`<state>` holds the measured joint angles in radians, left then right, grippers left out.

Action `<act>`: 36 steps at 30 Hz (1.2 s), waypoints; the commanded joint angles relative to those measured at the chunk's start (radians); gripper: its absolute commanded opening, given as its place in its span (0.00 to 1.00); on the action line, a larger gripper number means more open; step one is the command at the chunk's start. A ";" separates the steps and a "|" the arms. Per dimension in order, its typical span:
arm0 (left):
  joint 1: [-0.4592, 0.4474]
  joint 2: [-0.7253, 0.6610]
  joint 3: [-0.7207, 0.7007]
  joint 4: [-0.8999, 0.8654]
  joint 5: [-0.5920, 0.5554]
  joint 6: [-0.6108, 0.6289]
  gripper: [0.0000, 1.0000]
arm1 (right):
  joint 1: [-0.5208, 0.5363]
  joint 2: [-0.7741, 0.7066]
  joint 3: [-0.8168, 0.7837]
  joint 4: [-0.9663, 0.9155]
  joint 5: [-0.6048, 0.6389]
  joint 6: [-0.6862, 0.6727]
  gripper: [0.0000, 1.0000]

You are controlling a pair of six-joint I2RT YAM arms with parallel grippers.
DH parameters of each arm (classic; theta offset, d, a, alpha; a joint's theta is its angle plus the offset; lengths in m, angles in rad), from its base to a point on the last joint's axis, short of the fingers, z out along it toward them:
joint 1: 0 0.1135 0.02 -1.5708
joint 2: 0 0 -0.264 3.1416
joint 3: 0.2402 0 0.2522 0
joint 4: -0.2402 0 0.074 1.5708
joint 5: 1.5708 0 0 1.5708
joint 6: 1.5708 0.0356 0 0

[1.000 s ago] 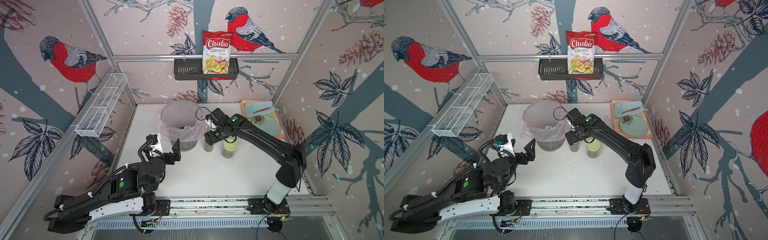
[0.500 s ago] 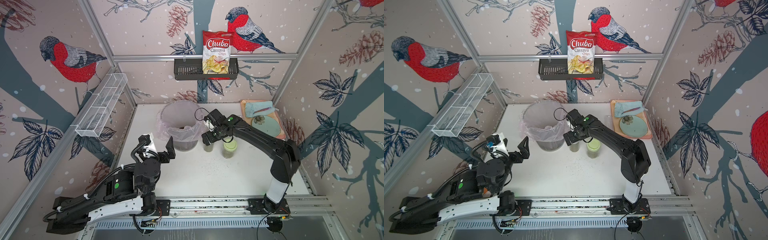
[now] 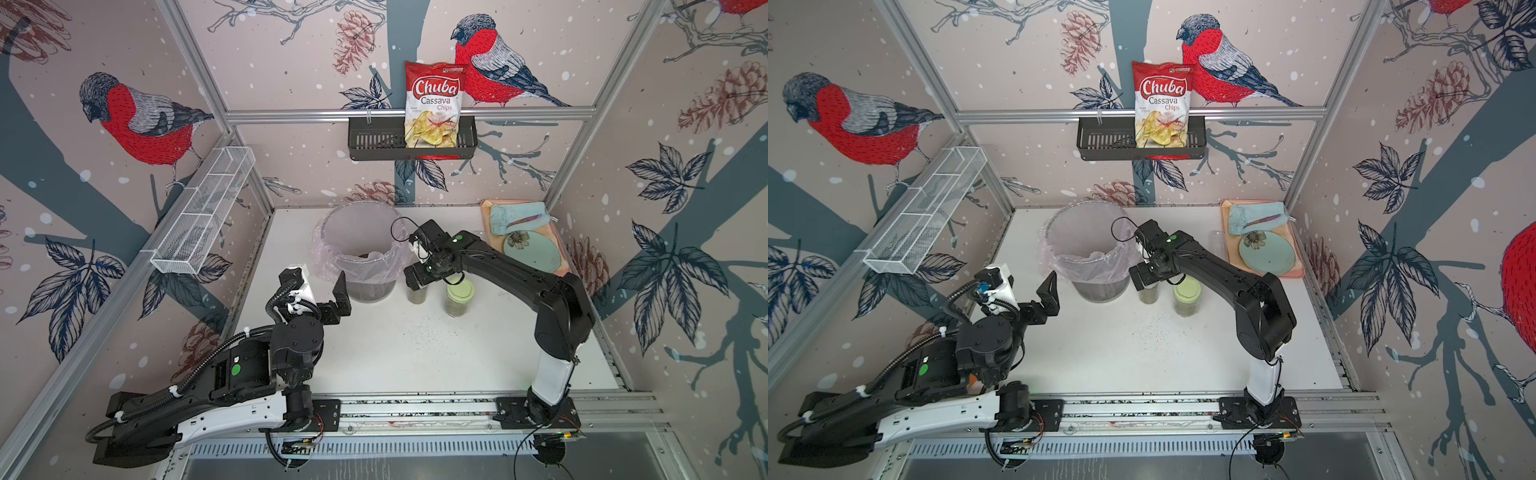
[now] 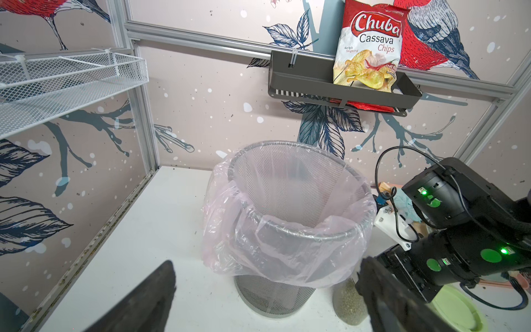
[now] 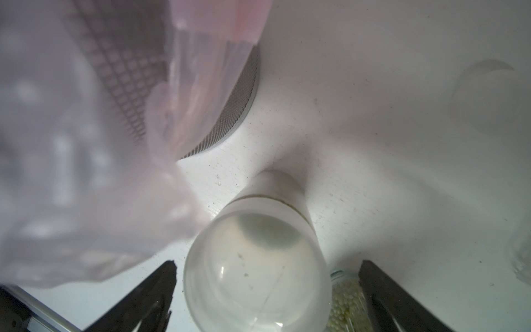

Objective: Empty moldy mung beans from jars
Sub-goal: Pick up the jar from the center of the board.

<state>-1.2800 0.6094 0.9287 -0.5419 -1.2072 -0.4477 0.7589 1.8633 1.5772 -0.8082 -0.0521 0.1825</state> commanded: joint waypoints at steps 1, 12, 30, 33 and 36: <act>-0.001 0.000 0.012 -0.001 -0.032 -0.013 0.97 | 0.000 0.010 -0.004 0.031 0.001 -0.002 0.99; -0.001 -0.004 0.022 -0.003 -0.037 -0.006 0.97 | -0.006 0.010 -0.034 0.079 -0.037 0.017 0.87; -0.001 -0.012 0.023 -0.016 -0.034 -0.006 0.97 | 0.003 0.010 -0.068 0.116 -0.051 0.028 0.72; -0.001 -0.013 0.024 -0.016 -0.037 -0.005 0.97 | 0.001 0.010 -0.068 0.105 -0.042 0.026 0.68; -0.001 -0.016 0.024 -0.016 -0.037 -0.005 0.97 | 0.000 0.007 -0.069 0.093 -0.029 0.025 0.65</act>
<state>-1.2800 0.5968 0.9466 -0.5434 -1.2160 -0.4377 0.7589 1.8740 1.5120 -0.6899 -0.0822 0.2077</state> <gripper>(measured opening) 0.972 0.680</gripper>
